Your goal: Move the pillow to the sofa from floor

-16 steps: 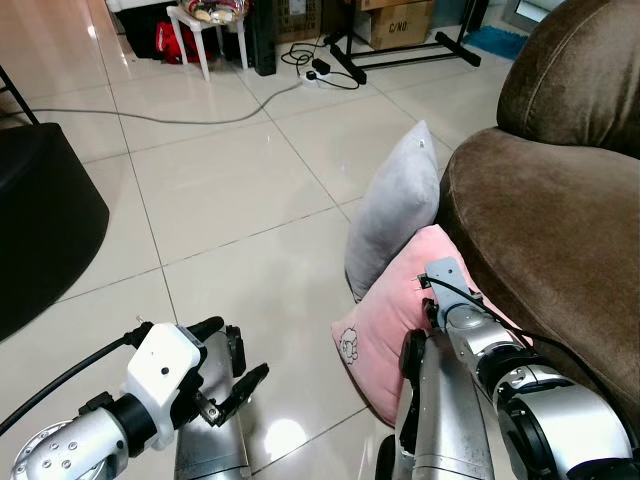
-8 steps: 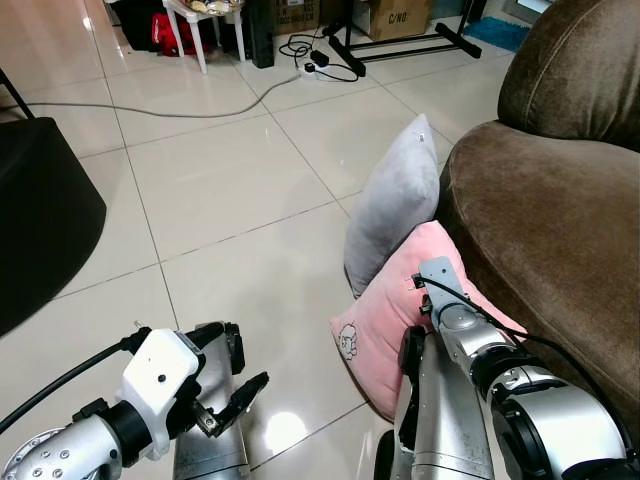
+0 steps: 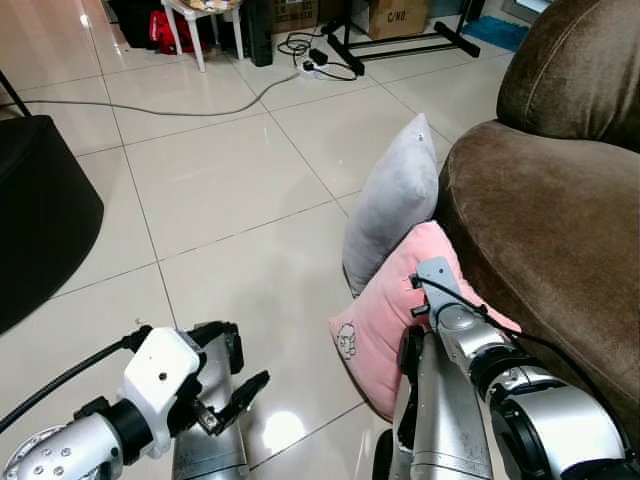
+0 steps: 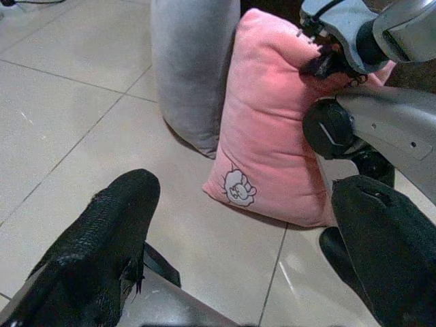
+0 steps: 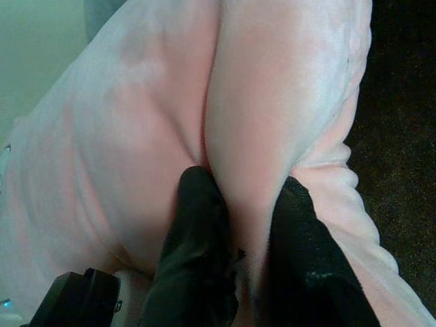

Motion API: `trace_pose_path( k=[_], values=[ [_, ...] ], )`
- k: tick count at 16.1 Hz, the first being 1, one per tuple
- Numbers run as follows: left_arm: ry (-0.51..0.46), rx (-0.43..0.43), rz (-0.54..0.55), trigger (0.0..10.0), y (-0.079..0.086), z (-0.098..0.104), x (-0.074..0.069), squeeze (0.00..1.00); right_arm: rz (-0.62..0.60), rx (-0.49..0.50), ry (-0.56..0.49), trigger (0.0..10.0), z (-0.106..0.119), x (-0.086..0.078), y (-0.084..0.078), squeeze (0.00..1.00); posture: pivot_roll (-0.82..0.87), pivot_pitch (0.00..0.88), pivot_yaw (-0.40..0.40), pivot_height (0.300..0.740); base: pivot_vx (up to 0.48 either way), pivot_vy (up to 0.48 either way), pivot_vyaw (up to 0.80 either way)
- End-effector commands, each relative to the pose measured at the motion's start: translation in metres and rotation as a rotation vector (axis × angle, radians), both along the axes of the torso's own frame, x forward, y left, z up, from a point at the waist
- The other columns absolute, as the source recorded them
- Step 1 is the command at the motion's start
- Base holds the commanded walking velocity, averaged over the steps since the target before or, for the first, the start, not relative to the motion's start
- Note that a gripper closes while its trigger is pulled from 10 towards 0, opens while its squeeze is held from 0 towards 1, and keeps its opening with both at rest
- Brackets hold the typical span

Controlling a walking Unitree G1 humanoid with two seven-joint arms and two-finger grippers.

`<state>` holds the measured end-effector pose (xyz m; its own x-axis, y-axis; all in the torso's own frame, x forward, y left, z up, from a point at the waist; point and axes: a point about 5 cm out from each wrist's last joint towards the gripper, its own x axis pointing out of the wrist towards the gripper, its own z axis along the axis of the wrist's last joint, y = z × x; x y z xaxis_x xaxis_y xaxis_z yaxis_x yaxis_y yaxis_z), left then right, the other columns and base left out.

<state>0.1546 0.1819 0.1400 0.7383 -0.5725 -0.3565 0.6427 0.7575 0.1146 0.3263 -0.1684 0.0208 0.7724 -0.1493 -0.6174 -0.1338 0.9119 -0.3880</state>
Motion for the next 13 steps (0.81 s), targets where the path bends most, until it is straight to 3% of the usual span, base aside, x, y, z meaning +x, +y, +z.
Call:
trace_pose_path(
  k=[1,5,9,13],
  values=[
    [0.005,0.003,-0.006,10.0,-0.001,-0.001,0.001,0.00,0.017,0.014,0.012,0.0,-0.002,-0.001,0.004,0.00,0.07,0.072,-0.052,0.405,0.000,0.000,0.00],
    [-0.022,0.009,0.021,10.0,0.001,-0.003,0.008,0.00,0.037,0.021,0.011,0.0,-0.002,-0.001,0.004,0.00,0.06,0.037,-0.058,0.405,0.000,0.000,0.00],
    [-0.104,0.006,0.109,10.0,0.005,-0.004,0.030,0.00,0.091,0.054,-0.009,0.0,-0.005,-0.005,0.001,0.00,0.02,0.000,-0.045,0.405,0.000,0.000,0.00],
    [-0.185,-0.021,0.163,10.0,0.003,-0.001,0.052,0.00,0.226,0.203,-0.148,0.0,0.002,-0.005,0.002,0.00,-0.01,0.000,-0.013,0.405,0.000,0.000,0.00]
  ],
)
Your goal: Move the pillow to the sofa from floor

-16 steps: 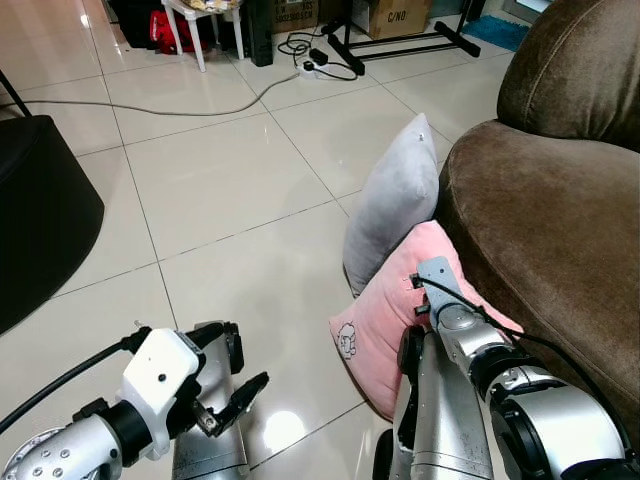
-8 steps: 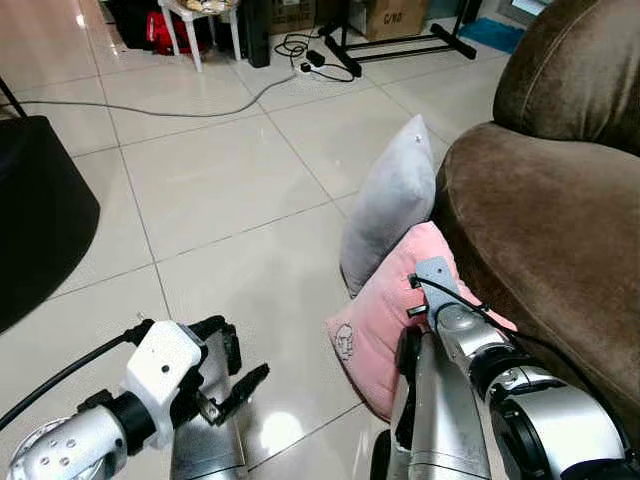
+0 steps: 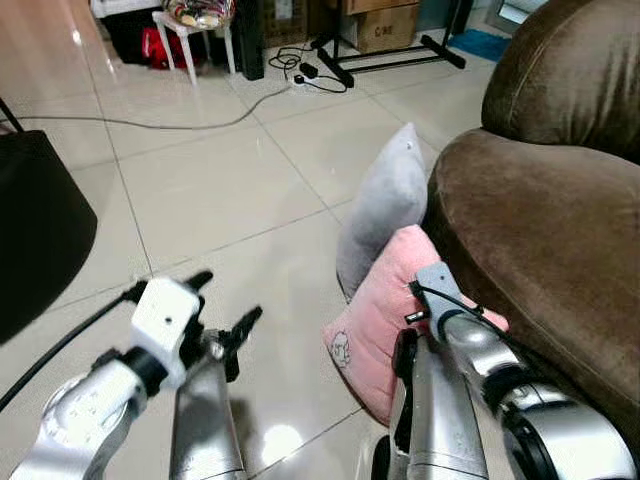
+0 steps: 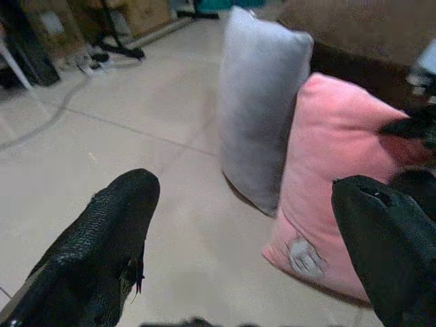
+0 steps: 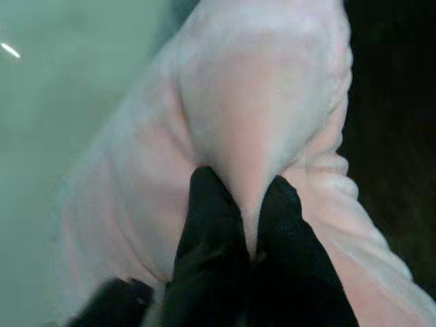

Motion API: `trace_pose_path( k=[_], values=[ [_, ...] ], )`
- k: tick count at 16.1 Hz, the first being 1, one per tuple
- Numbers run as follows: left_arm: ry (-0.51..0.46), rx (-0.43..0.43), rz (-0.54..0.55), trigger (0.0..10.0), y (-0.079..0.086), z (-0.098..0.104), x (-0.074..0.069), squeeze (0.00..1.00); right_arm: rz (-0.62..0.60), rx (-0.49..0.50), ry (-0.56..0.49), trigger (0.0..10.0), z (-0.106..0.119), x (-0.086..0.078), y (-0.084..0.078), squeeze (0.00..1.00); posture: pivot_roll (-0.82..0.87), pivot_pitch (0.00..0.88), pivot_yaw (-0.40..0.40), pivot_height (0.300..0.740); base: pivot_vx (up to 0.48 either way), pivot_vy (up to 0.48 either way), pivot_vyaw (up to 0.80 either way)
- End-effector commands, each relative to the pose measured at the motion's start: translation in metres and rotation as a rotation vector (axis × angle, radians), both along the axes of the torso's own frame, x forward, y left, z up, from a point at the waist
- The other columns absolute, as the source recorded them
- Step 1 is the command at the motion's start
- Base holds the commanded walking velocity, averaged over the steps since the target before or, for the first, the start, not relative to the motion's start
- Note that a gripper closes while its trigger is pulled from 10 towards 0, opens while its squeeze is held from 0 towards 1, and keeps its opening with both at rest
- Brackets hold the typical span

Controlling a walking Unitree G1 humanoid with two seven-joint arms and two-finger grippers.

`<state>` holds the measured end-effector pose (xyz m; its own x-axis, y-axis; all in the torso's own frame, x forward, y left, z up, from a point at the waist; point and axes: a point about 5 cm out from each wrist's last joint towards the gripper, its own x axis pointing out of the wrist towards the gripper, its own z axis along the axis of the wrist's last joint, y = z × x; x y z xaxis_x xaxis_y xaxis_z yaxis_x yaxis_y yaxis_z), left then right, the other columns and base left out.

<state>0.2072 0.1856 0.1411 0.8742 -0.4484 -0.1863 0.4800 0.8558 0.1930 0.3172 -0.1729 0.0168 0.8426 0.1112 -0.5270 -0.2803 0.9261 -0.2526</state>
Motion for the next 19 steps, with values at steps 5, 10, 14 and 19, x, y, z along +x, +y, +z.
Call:
trace_pose_path(
  k=[5,10,14,19],
  values=[
    [-0.058,-0.006,0.019,10.0,-0.007,0.001,0.016,0.00,0.199,0.160,-0.327,0.0,0.035,-0.005,-0.023,0.00,-0.03,0.000,0.013,0.405,0.000,0.000,0.00],
    [-0.139,-0.003,0.091,10.0,-0.005,0.012,0.020,0.00,0.023,0.322,-0.683,0.0,0.107,-0.005,-0.062,0.00,-0.03,0.000,0.012,0.405,0.000,0.000,0.00],
    [-0.193,-0.011,0.169,10.0,-0.001,0.030,0.024,0.00,-0.054,0.446,-0.991,0.0,0.218,-0.015,-0.096,0.00,-0.04,0.000,0.011,0.405,0.000,0.000,0.00],
    [-0.226,-0.044,0.193,10.0,-0.002,0.041,0.040,0.00,-0.105,0.292,-1.149,0.0,0.322,-0.018,-0.140,0.00,-0.07,0.000,0.015,0.405,0.000,0.000,0.00]
  ],
)
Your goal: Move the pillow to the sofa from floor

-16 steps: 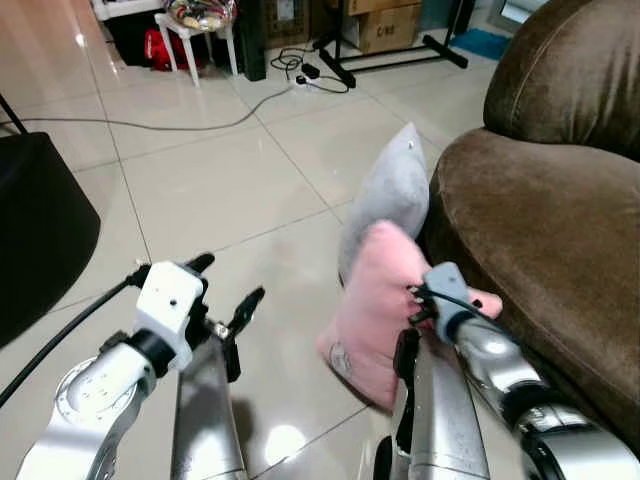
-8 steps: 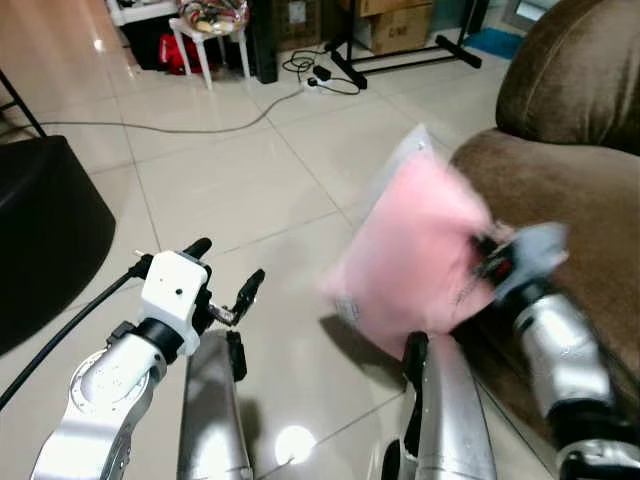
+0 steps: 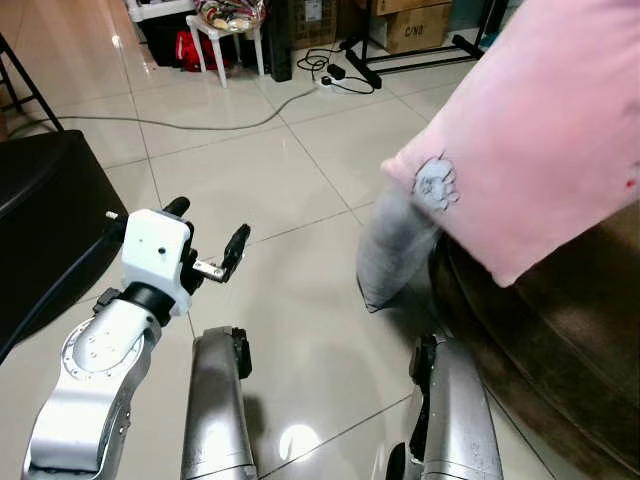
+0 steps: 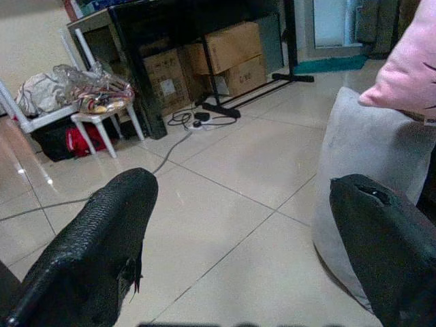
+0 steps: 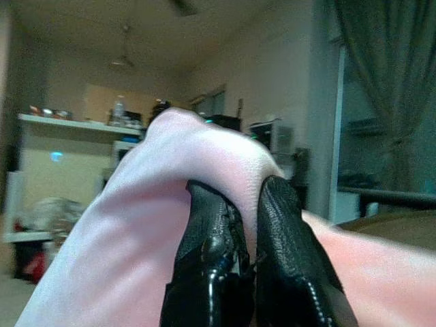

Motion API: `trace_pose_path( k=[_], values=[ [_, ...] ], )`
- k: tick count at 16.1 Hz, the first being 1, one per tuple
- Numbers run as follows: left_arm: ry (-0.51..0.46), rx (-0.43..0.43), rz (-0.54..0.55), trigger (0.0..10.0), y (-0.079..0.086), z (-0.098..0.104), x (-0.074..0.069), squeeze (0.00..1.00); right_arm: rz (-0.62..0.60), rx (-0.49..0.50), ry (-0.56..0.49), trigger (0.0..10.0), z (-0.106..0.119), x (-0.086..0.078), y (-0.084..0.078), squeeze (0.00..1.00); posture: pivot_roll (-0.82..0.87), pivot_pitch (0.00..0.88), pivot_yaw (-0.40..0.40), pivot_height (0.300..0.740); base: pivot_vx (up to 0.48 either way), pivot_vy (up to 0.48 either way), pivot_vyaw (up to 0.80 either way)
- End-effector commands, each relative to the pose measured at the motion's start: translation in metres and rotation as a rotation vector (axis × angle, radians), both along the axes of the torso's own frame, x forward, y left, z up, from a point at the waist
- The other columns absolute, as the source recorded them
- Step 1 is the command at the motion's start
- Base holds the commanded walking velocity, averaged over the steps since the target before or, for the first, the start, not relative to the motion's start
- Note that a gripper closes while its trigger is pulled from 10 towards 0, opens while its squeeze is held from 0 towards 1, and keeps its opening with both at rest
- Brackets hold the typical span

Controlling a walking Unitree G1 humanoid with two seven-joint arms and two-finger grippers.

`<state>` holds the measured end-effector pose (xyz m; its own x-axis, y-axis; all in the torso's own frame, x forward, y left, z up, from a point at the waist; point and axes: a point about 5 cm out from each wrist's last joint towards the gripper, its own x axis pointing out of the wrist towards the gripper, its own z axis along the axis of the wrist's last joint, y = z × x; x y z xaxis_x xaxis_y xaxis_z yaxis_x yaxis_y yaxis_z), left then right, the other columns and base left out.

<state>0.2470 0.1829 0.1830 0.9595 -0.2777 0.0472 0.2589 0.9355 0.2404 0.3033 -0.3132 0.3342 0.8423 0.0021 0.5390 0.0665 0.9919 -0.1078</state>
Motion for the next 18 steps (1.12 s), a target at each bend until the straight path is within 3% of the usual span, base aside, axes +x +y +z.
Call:
trace_pose_path(
  k=[1,3,4,5,6,8,11,18],
  values=[
    [-0.018,0.017,0.026,10.0,0.000,0.004,0.003,0.00,-0.073,-0.042,0.042,10.0,0.013,0.002,-0.002,0.00,-0.07,0.000,0.010,0.405,0.000,0.000,0.00],
    [-0.041,0.013,0.034,10.0,0.000,0.008,0.008,0.00,-0.077,-0.070,0.139,10.0,-0.003,0.015,0.016,0.00,-0.07,0.000,0.002,0.405,0.000,0.000,0.00],
    [-0.036,0.032,0.063,10.0,0.001,0.010,0.011,0.00,-0.139,-0.018,0.220,10.0,-0.025,0.024,0.021,0.00,-0.06,0.000,-0.002,0.405,0.000,0.000,0.00],
    [-0.067,0.047,0.090,10.0,0.003,0.015,0.014,0.00,-0.187,0.148,0.271,10.0,-0.051,0.028,0.026,0.00,-0.06,0.000,-0.005,0.415,0.000,0.000,0.00],
    [-0.083,0.063,0.103,10.0,0.004,0.018,0.016,0.00,-0.213,0.208,0.301,10.0,-0.069,0.029,0.034,0.00,-0.06,0.000,-0.003,0.424,0.000,0.000,0.00],
    [-0.097,0.086,0.114,10.0,0.005,0.019,0.020,0.00,-0.213,0.220,0.330,10.0,-0.088,0.027,0.061,0.00,-0.06,0.000,0.005,0.444,0.000,0.000,0.00],
    [-0.095,0.087,0.120,10.0,0.000,0.017,0.026,0.00,-0.197,0.202,0.349,10.0,-0.098,0.023,0.087,0.00,-0.08,0.000,0.019,0.474,0.000,0.000,0.00],
    [-0.082,0.100,0.161,10.0,0.002,0.010,0.029,0.00,-0.210,0.224,0.345,10.0,-0.096,0.019,0.091,0.00,-0.08,0.000,0.022,0.534,0.000,0.000,0.00]
  ],
)
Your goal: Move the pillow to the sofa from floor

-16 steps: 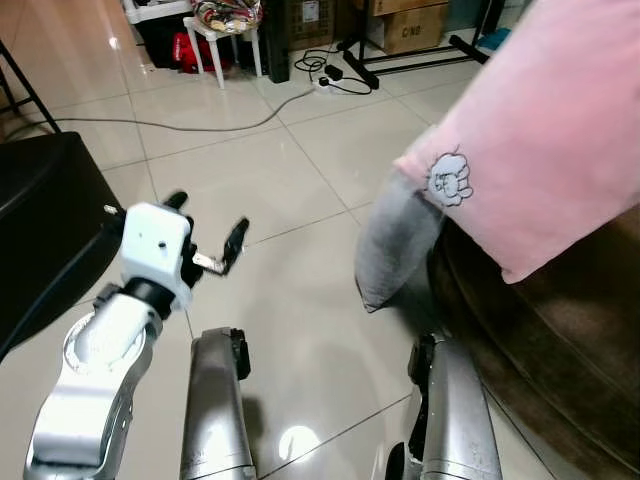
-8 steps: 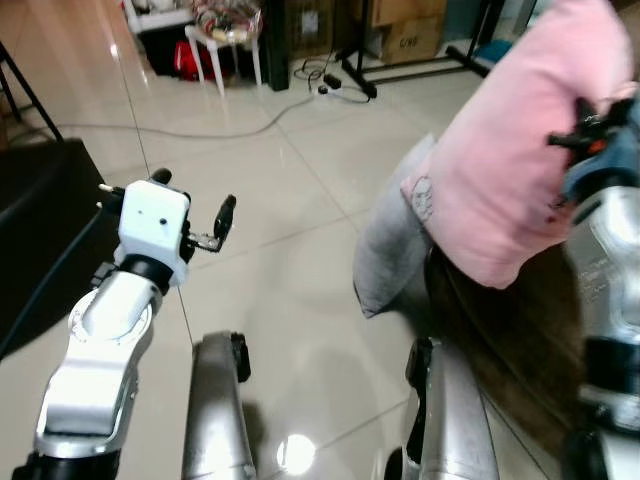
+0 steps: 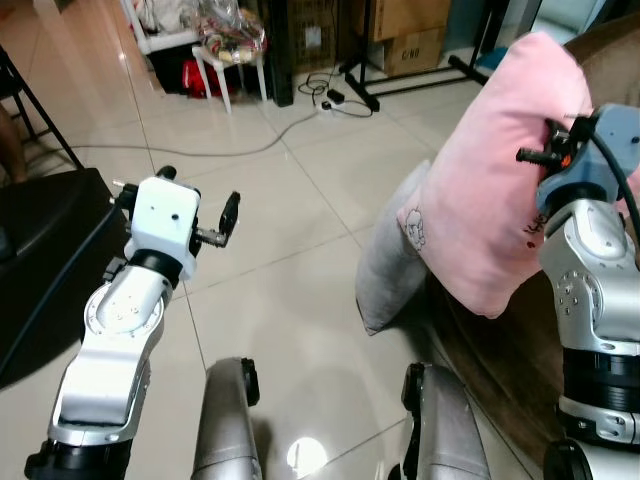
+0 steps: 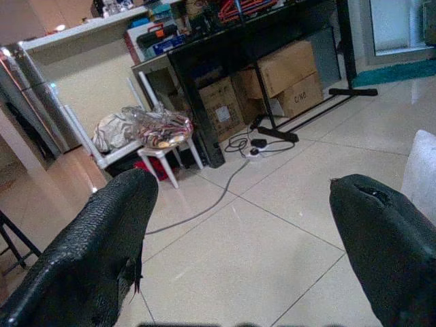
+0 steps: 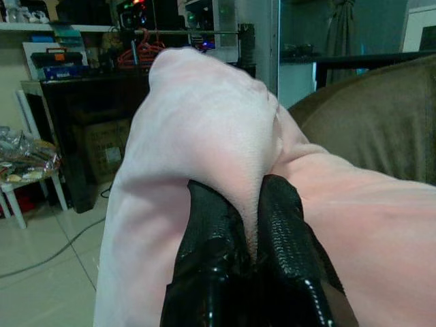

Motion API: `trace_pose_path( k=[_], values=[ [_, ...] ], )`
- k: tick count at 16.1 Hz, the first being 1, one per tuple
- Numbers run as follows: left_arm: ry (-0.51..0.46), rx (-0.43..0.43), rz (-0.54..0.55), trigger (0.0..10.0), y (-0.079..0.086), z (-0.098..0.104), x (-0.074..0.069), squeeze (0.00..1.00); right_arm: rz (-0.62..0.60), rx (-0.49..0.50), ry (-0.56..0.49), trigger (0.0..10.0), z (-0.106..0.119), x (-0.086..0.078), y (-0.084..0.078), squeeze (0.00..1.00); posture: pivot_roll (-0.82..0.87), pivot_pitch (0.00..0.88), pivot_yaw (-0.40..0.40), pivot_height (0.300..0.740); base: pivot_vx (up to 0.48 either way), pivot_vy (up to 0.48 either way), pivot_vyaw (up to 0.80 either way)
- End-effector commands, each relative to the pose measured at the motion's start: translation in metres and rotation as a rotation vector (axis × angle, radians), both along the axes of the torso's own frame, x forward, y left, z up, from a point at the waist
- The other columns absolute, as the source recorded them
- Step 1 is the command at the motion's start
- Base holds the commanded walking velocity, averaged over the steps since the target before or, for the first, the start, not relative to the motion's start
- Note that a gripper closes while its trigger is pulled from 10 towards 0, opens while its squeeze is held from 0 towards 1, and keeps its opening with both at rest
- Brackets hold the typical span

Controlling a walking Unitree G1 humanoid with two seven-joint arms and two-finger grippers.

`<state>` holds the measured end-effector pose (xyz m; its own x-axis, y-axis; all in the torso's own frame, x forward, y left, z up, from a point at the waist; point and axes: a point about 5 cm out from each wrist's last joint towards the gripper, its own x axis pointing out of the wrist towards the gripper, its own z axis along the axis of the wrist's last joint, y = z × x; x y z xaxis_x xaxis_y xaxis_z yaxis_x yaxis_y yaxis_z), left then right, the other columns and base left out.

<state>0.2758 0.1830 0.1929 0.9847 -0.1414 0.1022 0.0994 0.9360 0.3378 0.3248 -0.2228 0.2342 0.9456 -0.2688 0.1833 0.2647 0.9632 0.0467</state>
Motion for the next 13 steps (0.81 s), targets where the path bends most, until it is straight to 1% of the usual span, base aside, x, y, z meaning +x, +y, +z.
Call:
trace_pose_path(
  k=[1,5,6,9,13],
  values=[
    [-0.006,0.010,0.016,10.0,0.001,-0.001,0.001,0.00,-0.002,0.010,-0.014,10.0,0.004,-0.003,0.001,0.00,-0.08,0.000,0.024,0.539,0.000,0.000,0.00],
    [-0.009,0.006,0.020,10.0,-0.001,-0.001,0.003,0.00,-0.007,0.019,-0.038,10.0,0.010,-0.006,0.002,0.00,-0.09,0.000,0.030,0.584,0.000,0.000,0.00],
    [-0.012,0.003,0.023,10.0,-0.001,0.000,0.004,0.00,-0.009,0.018,-0.043,10.0,0.011,-0.007,0.002,0.00,-0.09,0.000,0.030,0.589,0.000,0.000,0.00],
    [-0.022,0.001,0.013,10.0,-0.005,0.001,0.006,0.00,-0.020,0.021,-0.065,10.0,0.019,-0.011,-0.002,0.00,-0.10,0.000,0.038,0.629,0.000,0.000,0.00],
    [-0.026,-0.002,0.007,10.0,-0.005,0.001,0.007,0.00,-0.005,0.023,-0.076,10.0,0.023,-0.014,0.001,0.00,-0.11,0.000,0.045,0.669,0.000,0.000,0.00]
  ],
)
